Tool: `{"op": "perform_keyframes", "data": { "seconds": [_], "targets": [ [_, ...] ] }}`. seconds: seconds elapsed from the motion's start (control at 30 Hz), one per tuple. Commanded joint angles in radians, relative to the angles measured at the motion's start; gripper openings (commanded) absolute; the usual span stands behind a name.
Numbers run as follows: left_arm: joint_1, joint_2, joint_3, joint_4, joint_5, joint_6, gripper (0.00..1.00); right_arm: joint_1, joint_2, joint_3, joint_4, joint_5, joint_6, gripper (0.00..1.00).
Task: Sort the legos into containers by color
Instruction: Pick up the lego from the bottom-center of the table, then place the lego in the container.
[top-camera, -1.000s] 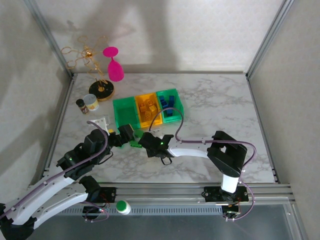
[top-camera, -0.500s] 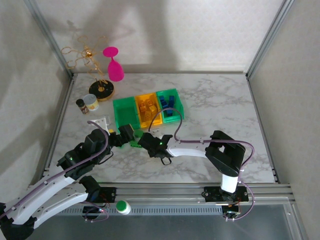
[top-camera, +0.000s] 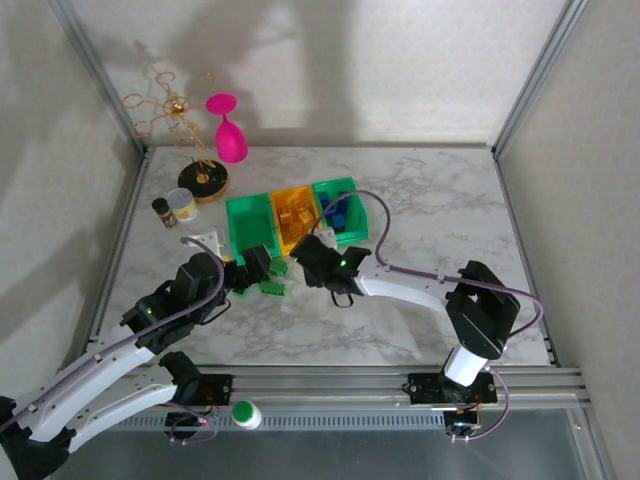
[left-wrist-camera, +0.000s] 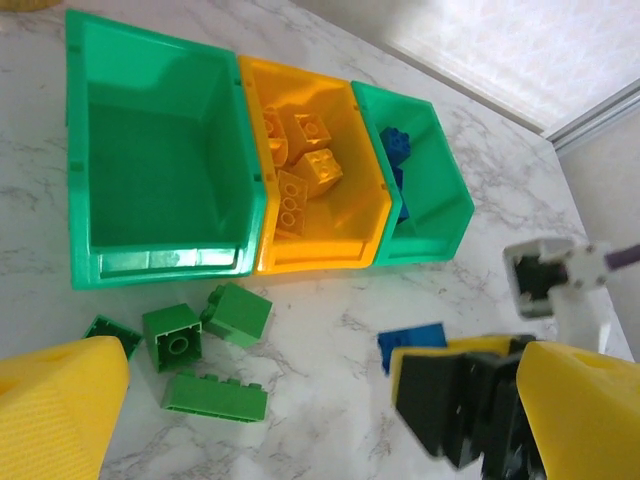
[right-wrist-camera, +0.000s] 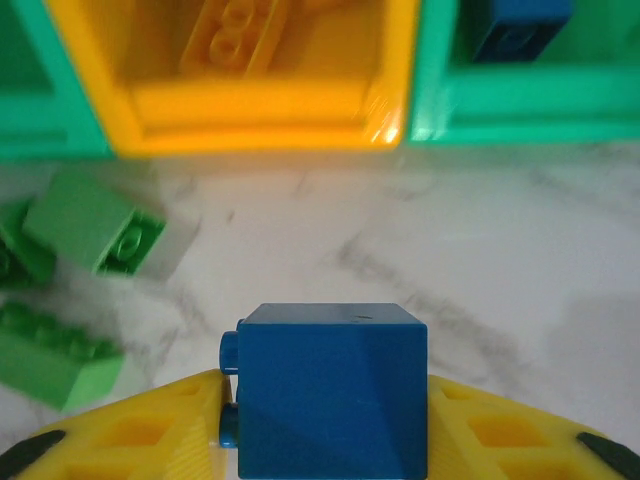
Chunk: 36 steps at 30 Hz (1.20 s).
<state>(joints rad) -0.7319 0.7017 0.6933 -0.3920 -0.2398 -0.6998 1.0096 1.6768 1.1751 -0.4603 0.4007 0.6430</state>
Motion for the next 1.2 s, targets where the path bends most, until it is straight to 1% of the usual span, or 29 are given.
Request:
{"op": "perform_keyframes", "data": {
  "seconds": [0.0,0.13,0.27,0.4,0.5,0.53,0.83,1.17],
  "targets": [
    [-0.008,0.012,0.035,0.050,-0.013,0.025,1.00,-0.063,-0.022,0.048,-0.005,0.028,-0.069,0.47],
    [-0.008,0.039,0.041,0.084,-0.014,0.032,1.00,-0.167,0.008,0.092,0.030,-0.008,-0.129,0.47],
    [-0.008,0.073,0.044,0.117,-0.009,0.037,1.00,-0.241,0.063,0.151,0.059,-0.018,-0.169,0.47],
    [-0.008,0.110,0.059,0.145,-0.001,0.047,1.00,-0.297,0.129,0.216,0.077,-0.028,-0.197,0.47],
    [-0.008,0.134,0.071,0.161,0.000,0.058,1.00,-0.310,0.185,0.264,0.077,-0.011,-0.215,0.47],
    [-0.008,0.142,0.074,0.165,0.002,0.060,1.00,-0.338,0.204,0.278,0.077,-0.013,-0.214,0.47],
    [-0.008,0.187,0.084,0.194,0.011,0.065,1.00,-0.385,0.328,0.366,0.103,-0.025,-0.227,0.46],
    [-0.008,0.185,0.080,0.194,0.008,0.060,1.00,-0.402,0.423,0.439,0.094,-0.036,-0.243,0.47]
  ]
}}
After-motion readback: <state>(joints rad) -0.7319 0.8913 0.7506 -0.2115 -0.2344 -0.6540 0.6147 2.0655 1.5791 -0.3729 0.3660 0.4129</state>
